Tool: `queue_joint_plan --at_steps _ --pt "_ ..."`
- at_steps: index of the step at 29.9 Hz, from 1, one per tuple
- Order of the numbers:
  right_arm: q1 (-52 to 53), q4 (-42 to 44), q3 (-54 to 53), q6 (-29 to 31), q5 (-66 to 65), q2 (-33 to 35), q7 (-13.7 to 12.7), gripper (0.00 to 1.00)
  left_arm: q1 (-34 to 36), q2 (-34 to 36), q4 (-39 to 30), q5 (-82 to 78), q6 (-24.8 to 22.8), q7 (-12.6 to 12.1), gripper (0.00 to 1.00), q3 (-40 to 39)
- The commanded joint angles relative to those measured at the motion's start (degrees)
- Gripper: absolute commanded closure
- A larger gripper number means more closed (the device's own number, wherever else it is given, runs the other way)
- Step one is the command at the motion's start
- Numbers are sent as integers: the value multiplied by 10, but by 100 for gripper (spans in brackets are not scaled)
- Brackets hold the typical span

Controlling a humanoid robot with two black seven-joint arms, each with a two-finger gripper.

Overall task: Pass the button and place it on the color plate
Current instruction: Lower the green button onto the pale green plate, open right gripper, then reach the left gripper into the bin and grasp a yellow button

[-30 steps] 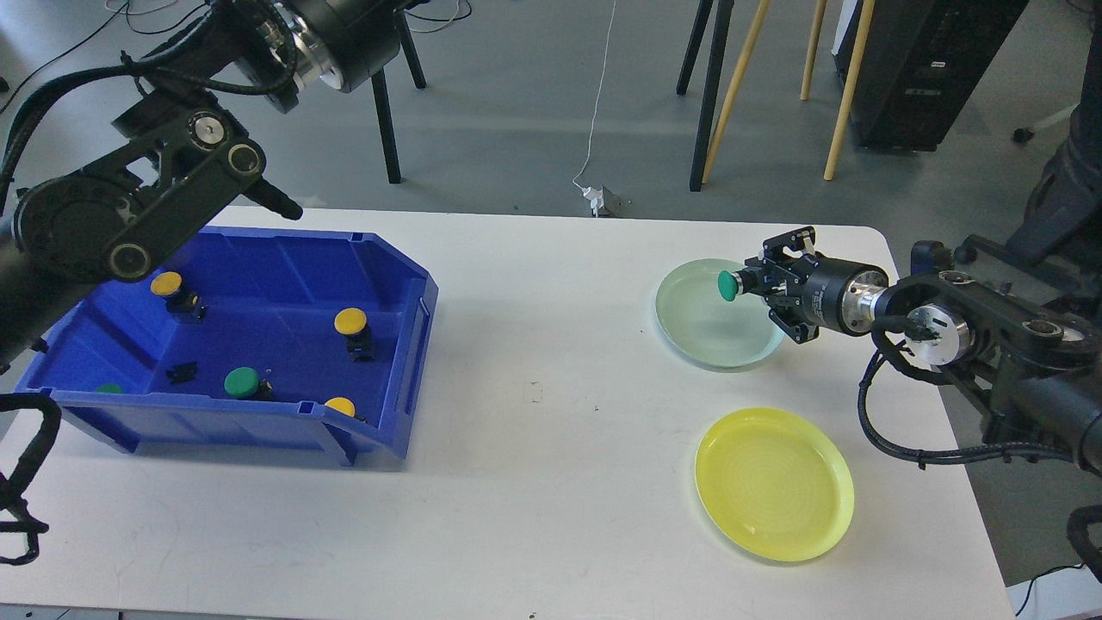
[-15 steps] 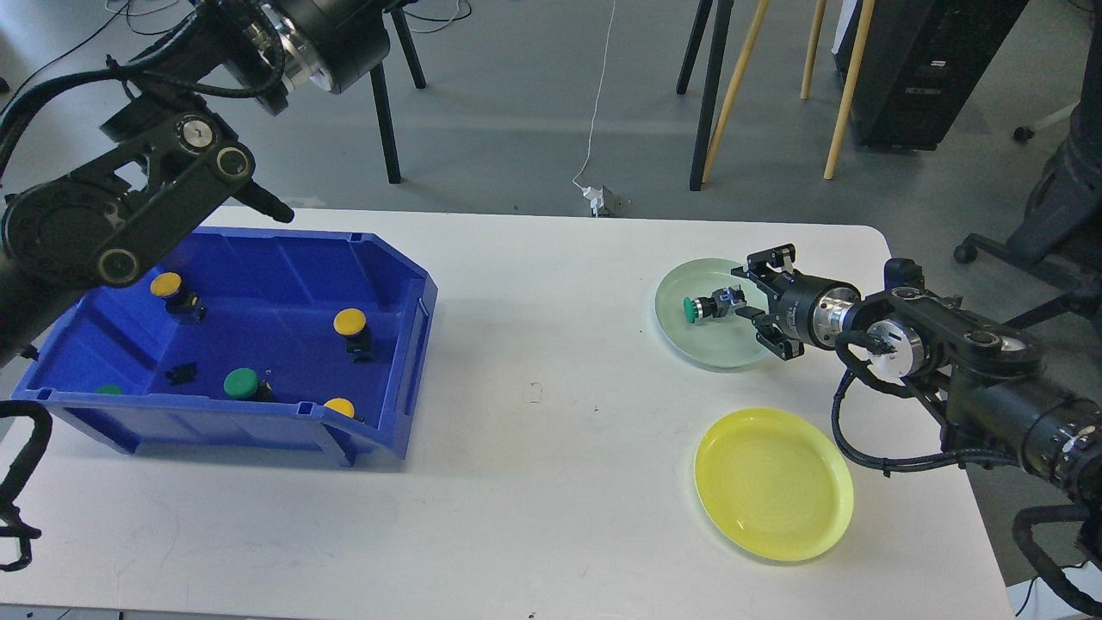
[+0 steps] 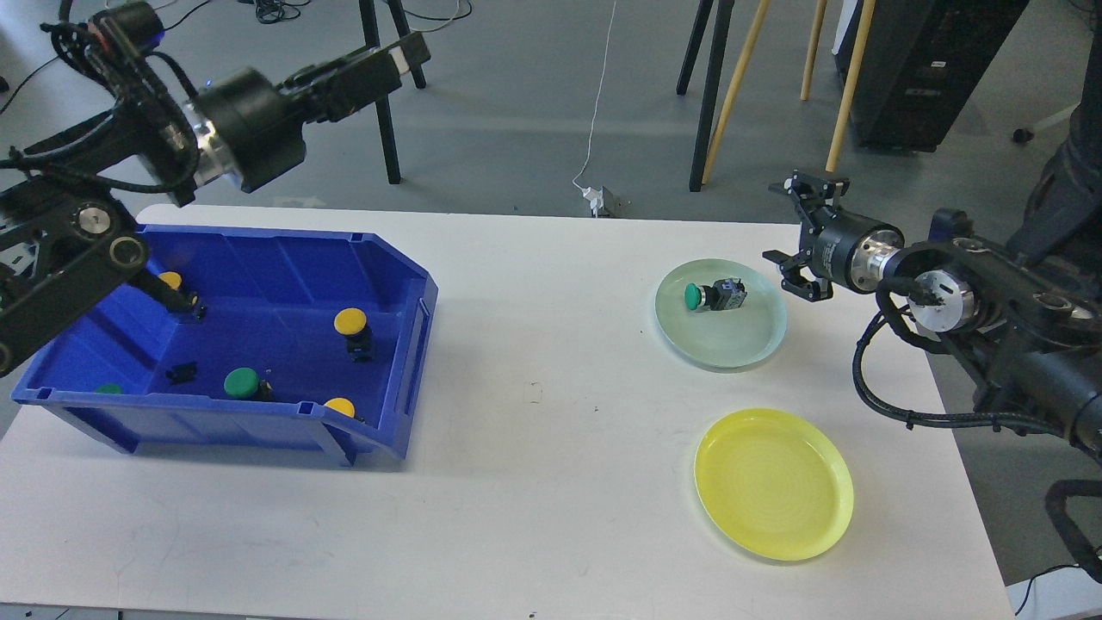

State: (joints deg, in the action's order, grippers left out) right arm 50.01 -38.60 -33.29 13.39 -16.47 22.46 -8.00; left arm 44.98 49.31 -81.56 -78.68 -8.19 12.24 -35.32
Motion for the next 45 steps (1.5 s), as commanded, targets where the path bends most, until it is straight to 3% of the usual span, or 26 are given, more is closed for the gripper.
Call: queue_joint_plan --at_steps 1,6,11,23,33,45 --pt "2 -33 -3 1 -1 39 -2 1 -47 78 -24 -8 -6 -1 3 24" --pt "22 -39 -2 -1 -2 61 -5 2 -53 134 -19 -66 -9 -1 3 103" --pt "41 -39 -3 0 -1 93 -8 3 -55 127 13 -188 -10 0 3 144" --pt "45 -32 22 48 -7 185 -10 3 -45 -56 183 -256 -4 19 3 162" --pt "-57 -35 26 52 -6 217 -3 3 -40 -91 204 -284 1 20 3 162" --pt "-81 -31 88 43 -8 218 -3 3 -38 -110 245 -337 5 21 3 164"
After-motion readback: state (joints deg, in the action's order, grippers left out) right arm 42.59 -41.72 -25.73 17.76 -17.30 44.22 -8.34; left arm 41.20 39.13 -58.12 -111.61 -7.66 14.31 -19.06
